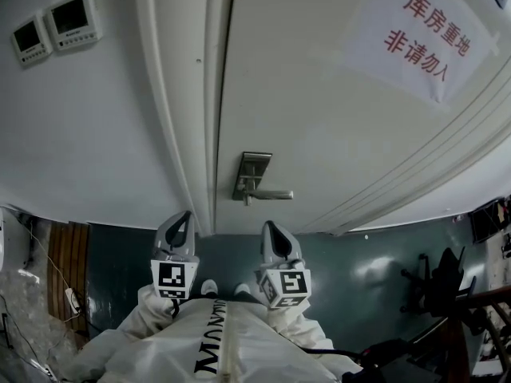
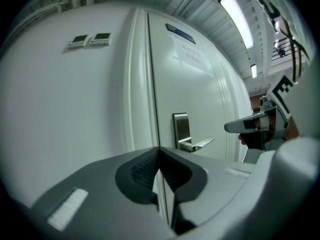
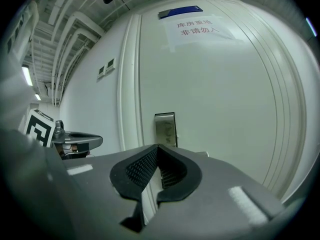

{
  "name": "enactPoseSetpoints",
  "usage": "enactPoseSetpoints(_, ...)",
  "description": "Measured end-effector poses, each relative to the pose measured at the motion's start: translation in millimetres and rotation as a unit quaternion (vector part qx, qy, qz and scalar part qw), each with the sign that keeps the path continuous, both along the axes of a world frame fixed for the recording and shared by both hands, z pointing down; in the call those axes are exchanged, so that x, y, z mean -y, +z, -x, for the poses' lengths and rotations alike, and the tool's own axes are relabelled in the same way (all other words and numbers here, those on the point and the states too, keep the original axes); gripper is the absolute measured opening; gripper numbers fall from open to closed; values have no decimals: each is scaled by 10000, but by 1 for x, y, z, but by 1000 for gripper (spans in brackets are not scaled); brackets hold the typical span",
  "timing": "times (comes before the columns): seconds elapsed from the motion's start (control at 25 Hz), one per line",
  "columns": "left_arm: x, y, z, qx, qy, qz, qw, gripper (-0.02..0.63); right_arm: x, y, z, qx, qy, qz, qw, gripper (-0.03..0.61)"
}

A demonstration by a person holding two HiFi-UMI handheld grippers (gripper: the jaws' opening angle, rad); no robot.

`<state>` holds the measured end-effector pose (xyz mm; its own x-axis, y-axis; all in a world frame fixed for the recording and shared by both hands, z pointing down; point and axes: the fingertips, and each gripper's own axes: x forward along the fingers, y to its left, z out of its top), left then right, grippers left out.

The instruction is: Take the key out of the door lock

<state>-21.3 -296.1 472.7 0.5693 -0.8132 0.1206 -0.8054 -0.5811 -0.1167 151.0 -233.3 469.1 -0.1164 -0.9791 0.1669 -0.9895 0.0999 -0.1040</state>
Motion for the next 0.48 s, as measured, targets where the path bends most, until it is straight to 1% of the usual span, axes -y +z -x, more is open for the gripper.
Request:
enactPoseSetpoints(0.28, 1, -3, -9, 40, -199, 46, 9998, 0, 13, 12, -16, 251, -131, 191, 9994, -2)
enactPoseSetpoints(0.32, 2, -3, -11, 51, -221, 45, 9997, 0, 14, 14, -18, 272, -155, 225, 9993, 14)
enactPoseSetpoints(0.48, 0, -1, -18, 95, -275, 72, 9996, 0, 16, 28, -27, 432, -214, 398, 9980, 37)
